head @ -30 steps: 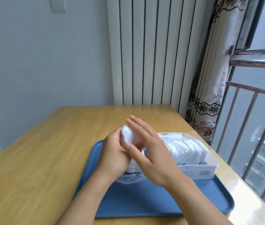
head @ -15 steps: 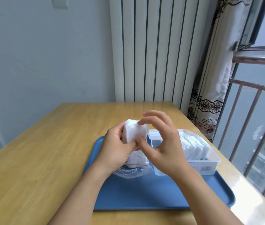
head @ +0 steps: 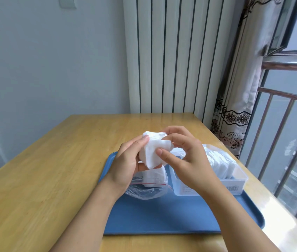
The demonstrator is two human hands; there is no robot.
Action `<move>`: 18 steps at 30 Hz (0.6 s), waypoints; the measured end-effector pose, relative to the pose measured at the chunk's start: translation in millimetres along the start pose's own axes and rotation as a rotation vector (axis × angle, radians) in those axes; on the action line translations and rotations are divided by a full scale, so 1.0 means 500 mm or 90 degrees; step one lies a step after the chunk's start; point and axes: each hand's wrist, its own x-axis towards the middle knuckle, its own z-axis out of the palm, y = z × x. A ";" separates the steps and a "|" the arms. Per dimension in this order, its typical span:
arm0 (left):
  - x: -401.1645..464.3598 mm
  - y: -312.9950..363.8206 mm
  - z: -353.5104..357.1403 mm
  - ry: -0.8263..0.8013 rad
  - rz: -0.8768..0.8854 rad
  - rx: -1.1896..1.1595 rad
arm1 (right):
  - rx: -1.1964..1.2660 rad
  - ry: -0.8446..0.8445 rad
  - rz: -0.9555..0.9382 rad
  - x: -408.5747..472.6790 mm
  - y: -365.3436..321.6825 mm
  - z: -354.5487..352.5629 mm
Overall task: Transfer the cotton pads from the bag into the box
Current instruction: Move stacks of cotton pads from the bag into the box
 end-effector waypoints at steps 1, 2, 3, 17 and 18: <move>0.001 0.000 0.004 0.018 -0.015 -0.007 | 0.028 -0.012 0.017 0.001 0.000 -0.001; 0.002 -0.001 0.007 0.031 -0.027 -0.013 | 0.059 -0.025 0.036 0.002 0.000 -0.001; 0.002 -0.002 0.010 0.040 -0.039 -0.022 | 0.093 -0.035 0.054 0.003 0.001 -0.002; -0.001 0.000 0.016 0.033 0.017 0.125 | 0.170 -0.075 0.105 0.001 0.004 -0.009; -0.001 -0.001 0.016 0.033 0.017 0.120 | 0.148 -0.067 0.090 0.001 0.004 -0.008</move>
